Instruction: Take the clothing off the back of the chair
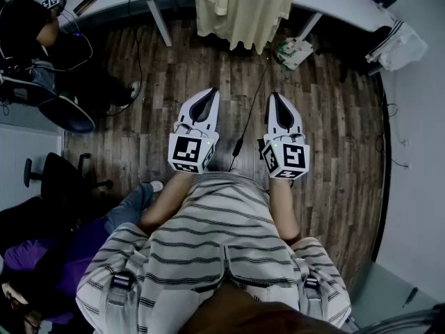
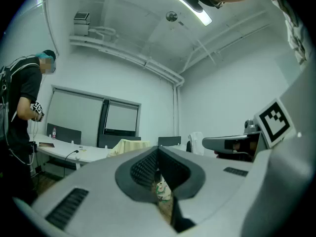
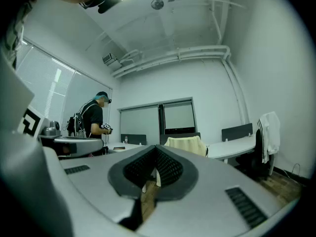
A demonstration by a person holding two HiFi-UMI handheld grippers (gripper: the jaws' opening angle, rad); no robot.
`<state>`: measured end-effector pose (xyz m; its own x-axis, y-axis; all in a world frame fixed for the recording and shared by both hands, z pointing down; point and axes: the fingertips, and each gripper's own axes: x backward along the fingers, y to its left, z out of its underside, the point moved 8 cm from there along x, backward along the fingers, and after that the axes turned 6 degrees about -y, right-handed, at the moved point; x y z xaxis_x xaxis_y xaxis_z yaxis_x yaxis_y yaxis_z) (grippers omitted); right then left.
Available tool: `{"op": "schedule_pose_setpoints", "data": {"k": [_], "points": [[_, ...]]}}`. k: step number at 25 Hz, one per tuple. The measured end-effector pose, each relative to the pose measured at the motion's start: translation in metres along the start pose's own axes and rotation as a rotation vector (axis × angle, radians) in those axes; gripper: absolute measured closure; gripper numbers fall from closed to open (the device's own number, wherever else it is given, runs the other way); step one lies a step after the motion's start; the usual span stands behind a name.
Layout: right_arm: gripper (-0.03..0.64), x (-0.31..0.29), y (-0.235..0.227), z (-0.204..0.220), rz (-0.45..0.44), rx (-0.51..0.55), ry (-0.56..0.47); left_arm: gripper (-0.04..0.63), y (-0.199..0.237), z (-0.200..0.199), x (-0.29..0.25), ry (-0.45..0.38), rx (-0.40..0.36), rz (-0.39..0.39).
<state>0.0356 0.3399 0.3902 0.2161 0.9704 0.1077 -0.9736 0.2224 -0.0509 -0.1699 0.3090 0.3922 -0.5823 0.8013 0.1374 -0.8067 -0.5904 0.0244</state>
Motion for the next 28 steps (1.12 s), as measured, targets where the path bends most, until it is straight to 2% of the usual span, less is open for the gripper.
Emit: {"op": "schedule_pose_setpoints", "data": {"k": [15,28], "points": [[0.598,0.005,-0.023,0.001,-0.021,-0.031,-0.011,0.572,-0.022,0.004,-0.009,0.012,-0.014,-0.022],[0.597,0.021,-0.057,0.002,-0.058,-0.005,-0.023,0.572,-0.062,0.016,-0.015,0.033,-0.02,-0.058]]}}
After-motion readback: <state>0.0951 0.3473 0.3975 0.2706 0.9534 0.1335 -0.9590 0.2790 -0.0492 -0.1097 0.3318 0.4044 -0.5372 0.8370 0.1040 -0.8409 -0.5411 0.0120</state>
